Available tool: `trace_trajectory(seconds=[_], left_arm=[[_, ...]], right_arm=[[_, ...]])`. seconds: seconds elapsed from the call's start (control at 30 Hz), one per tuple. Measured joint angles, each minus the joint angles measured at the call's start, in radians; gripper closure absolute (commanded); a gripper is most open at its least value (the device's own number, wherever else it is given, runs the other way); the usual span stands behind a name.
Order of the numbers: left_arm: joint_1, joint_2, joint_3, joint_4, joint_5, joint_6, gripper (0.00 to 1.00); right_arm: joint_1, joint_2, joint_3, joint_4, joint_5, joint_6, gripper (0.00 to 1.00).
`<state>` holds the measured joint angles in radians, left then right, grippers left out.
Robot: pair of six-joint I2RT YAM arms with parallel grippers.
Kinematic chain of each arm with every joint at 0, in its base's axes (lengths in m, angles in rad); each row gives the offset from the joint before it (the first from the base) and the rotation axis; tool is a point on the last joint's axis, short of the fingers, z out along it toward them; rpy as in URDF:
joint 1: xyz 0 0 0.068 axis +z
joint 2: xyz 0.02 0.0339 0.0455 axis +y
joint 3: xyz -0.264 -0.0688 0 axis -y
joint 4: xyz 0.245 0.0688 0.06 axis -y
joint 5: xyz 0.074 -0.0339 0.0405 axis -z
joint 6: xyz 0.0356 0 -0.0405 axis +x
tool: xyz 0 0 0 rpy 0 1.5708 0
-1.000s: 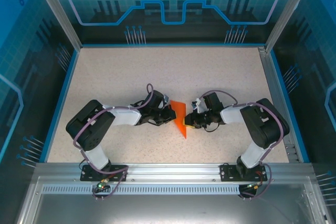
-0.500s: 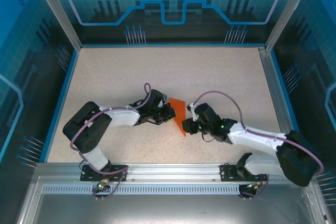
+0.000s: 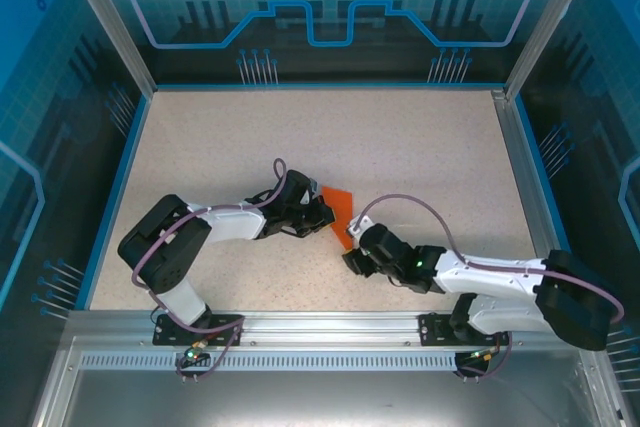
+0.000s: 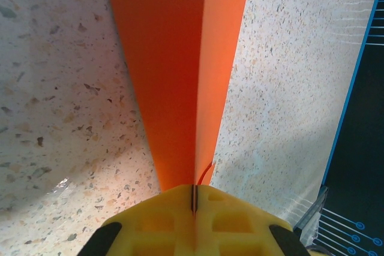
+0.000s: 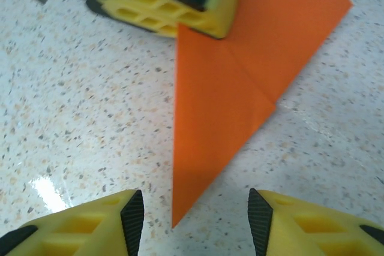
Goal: Fold a paper plane with a square sheet of paper (pick it up from the middle)
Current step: Fold the wing for the fifth time at the center of the table.
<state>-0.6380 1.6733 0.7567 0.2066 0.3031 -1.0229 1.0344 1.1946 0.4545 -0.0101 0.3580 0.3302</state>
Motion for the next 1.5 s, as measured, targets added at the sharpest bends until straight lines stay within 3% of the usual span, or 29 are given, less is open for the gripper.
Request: trace_trajectory(seconds=[0.3,0.63,0.97,1.33,1.5], left_arm=[[0.000,0.000,0.000,-0.010,0.000,0.000,1.00],[0.000,0.000,0.000,-0.018,0.000,0.000,1.00],[0.000,0.000,0.000,-0.019,-0.004,0.000,1.00],[0.000,0.000,0.000,-0.025,-0.011,0.000,1.00],[0.000,0.000,0.000,-0.026,-0.012,0.000,1.00]], right_arm=[[0.084,0.239,0.137,-0.001,0.126,-0.074,0.56],[0.091,0.344,0.188,0.003,0.238,-0.096,0.64],[0.091,0.380,0.193,0.011,0.267,-0.095,0.73],[0.091,0.382,0.195,0.026,0.270,-0.096,0.70],[0.091,0.387,0.195,0.027,0.271,-0.096,0.77]])
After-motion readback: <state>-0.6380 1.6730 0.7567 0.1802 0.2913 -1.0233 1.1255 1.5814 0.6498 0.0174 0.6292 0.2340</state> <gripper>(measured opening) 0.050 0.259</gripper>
